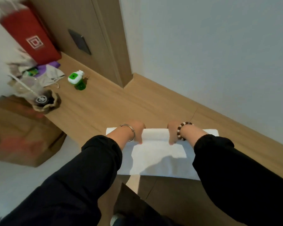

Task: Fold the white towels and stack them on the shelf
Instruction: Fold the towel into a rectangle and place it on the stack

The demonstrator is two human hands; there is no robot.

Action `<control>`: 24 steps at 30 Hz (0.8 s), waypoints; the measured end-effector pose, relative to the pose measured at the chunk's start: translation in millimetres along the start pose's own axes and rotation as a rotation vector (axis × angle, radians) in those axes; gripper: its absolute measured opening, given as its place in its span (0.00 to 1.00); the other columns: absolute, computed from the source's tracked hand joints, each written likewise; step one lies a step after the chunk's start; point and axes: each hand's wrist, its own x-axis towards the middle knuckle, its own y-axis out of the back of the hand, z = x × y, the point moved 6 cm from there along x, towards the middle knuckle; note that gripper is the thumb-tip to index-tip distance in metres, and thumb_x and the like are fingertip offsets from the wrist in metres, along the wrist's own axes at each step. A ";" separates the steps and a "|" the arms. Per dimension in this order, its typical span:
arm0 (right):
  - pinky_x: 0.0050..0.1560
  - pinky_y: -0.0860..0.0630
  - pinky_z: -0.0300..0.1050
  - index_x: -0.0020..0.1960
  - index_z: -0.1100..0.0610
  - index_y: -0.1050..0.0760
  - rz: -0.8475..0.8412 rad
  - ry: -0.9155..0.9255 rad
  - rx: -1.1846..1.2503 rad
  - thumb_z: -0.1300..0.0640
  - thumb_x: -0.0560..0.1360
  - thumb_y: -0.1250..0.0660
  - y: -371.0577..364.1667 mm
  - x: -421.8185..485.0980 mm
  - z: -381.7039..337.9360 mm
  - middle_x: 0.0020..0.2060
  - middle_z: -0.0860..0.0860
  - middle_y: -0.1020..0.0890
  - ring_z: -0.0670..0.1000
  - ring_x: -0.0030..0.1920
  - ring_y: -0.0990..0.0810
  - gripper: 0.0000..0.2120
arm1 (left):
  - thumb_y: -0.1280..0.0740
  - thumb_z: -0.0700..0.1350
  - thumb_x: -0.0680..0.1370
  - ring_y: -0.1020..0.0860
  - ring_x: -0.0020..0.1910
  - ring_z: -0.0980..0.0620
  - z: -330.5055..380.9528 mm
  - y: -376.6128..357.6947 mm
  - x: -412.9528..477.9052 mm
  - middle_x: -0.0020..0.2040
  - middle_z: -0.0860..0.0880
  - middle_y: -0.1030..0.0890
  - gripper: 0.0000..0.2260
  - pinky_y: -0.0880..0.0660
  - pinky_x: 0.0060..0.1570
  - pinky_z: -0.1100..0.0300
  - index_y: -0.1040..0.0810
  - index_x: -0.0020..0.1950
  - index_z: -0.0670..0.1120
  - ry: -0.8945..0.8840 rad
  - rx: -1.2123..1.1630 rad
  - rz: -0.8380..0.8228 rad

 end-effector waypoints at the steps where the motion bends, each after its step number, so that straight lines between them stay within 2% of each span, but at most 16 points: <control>1: 0.46 0.21 0.47 0.53 0.59 0.23 0.040 0.014 -0.017 0.50 0.68 0.30 7.0 -3.6 -11.9 0.47 0.53 0.18 0.55 0.46 0.18 0.17 | 0.27 0.49 0.66 0.23 0.45 0.47 -9.8 1.2 -9.9 0.48 0.50 0.20 0.15 0.26 0.41 0.58 0.24 0.51 0.51 0.019 0.012 0.055; 3: 0.35 0.24 0.43 0.48 0.59 0.24 0.151 0.055 -0.052 0.56 0.65 0.31 22.2 -13.7 -40.6 0.41 0.53 0.19 0.53 0.39 0.19 0.13 | 0.29 0.47 0.65 0.23 0.42 0.47 -30.8 4.0 -32.9 0.44 0.51 0.22 0.12 0.28 0.37 0.59 0.26 0.47 0.52 0.058 0.021 0.154; 6: 0.30 0.26 0.40 0.43 0.56 0.26 0.306 0.099 -0.154 0.55 0.63 0.28 44.1 -34.5 -90.3 0.35 0.51 0.21 0.50 0.33 0.22 0.11 | 0.31 0.46 0.67 0.24 0.42 0.46 -69.3 6.0 -72.1 0.45 0.50 0.22 0.11 0.31 0.37 0.59 0.25 0.47 0.53 0.136 0.029 0.255; 10: 0.34 0.29 0.43 0.40 0.54 0.27 0.514 0.209 -0.261 0.55 0.71 0.34 69.8 -61.5 -184.1 0.32 0.49 0.25 0.50 0.31 0.26 0.04 | 0.35 0.50 0.72 0.21 0.47 0.44 -143.6 -3.6 -134.7 0.49 0.48 0.20 0.09 0.31 0.39 0.57 0.24 0.51 0.51 0.246 0.055 0.398; 15: 0.34 0.30 0.45 0.33 0.53 0.34 0.670 0.380 -0.403 0.59 0.74 0.39 67.4 -92.1 -333.7 0.29 0.49 0.29 0.53 0.31 0.28 0.12 | 0.38 0.51 0.74 0.21 0.45 0.45 -246.2 -45.6 -248.7 0.47 0.49 0.20 0.07 0.32 0.36 0.56 0.28 0.49 0.51 0.394 0.006 0.540; 17: 0.35 0.30 0.45 0.34 0.53 0.32 0.703 0.468 -0.441 0.60 0.75 0.41 59.3 -103.1 -397.5 0.29 0.49 0.29 0.53 0.33 0.26 0.10 | 0.38 0.51 0.74 0.21 0.45 0.45 -286.7 -68.9 -298.3 0.47 0.49 0.20 0.07 0.33 0.36 0.56 0.29 0.49 0.51 0.470 -0.015 0.569; 20: 0.36 0.29 0.46 0.42 0.53 0.27 0.714 0.597 -0.503 0.60 0.75 0.41 42.2 -113.8 -486.6 0.34 0.50 0.25 0.54 0.36 0.25 0.06 | 0.38 0.51 0.75 0.21 0.46 0.44 -338.7 -105.2 -362.3 0.48 0.49 0.20 0.08 0.32 0.37 0.56 0.28 0.52 0.50 0.583 -0.055 0.574; 24: 0.33 0.29 0.44 0.43 0.56 0.24 0.611 0.707 -0.599 0.60 0.72 0.39 14.5 -121.0 -585.3 0.35 0.51 0.22 0.53 0.34 0.24 0.05 | 0.38 0.48 0.76 0.21 0.47 0.43 -390.1 -149.6 -430.5 0.48 0.47 0.20 0.07 0.33 0.37 0.56 0.28 0.53 0.49 0.688 -0.067 0.546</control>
